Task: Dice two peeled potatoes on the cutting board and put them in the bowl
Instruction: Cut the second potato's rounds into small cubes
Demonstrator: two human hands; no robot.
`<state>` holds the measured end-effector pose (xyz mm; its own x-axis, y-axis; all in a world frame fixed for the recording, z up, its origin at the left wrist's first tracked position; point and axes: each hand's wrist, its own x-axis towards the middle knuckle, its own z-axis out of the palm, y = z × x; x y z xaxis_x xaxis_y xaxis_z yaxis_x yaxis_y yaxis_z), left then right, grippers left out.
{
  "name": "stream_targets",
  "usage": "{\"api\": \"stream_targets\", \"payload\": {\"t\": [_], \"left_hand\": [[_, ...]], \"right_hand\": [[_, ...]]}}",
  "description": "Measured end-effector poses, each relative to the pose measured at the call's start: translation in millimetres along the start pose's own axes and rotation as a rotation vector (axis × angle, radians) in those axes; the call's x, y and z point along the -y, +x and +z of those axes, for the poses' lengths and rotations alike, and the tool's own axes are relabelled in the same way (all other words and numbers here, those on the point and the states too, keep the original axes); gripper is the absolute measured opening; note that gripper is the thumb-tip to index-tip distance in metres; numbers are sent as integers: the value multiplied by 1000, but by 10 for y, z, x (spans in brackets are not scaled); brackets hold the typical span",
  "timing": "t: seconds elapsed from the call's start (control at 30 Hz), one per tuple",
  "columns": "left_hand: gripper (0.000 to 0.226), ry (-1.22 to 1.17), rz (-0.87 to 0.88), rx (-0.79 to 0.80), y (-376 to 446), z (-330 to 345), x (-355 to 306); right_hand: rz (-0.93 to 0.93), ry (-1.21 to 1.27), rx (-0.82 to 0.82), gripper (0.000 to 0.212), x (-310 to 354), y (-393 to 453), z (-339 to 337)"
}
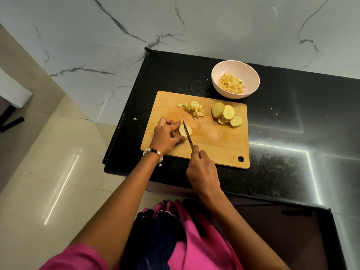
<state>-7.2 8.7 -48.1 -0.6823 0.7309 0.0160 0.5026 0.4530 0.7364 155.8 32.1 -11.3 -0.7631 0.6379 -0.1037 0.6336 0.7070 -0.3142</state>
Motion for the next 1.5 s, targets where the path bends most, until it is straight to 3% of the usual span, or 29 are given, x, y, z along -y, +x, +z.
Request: {"api": "stream_targets", "payload": {"t": [0.2, 0.43, 0.63, 0.77, 0.83, 1.5], "left_hand": [[48, -45, -30, -85, -49, 47, 9], [43, -57, -37, -118, -38, 80, 16], [43, -72, -29, -137, -39, 97, 34], [45, -72, -34, -124, -50, 88, 30], [46, -67, -31, -119, -53, 75, 33], [34, -115, -45, -157, -64, 79, 24]], "right_hand": [[-20, -54, 54, 54, 43, 174, 36], [-55, -102, -28, 41, 185, 305, 108], [-41, -122, -2, 54, 15, -77, 193], [-18, -25, 40, 52, 13, -81, 55], [-15, 17, -22, 53, 31, -35, 18], [-37, -63, 80, 56, 75, 192, 39]]}}
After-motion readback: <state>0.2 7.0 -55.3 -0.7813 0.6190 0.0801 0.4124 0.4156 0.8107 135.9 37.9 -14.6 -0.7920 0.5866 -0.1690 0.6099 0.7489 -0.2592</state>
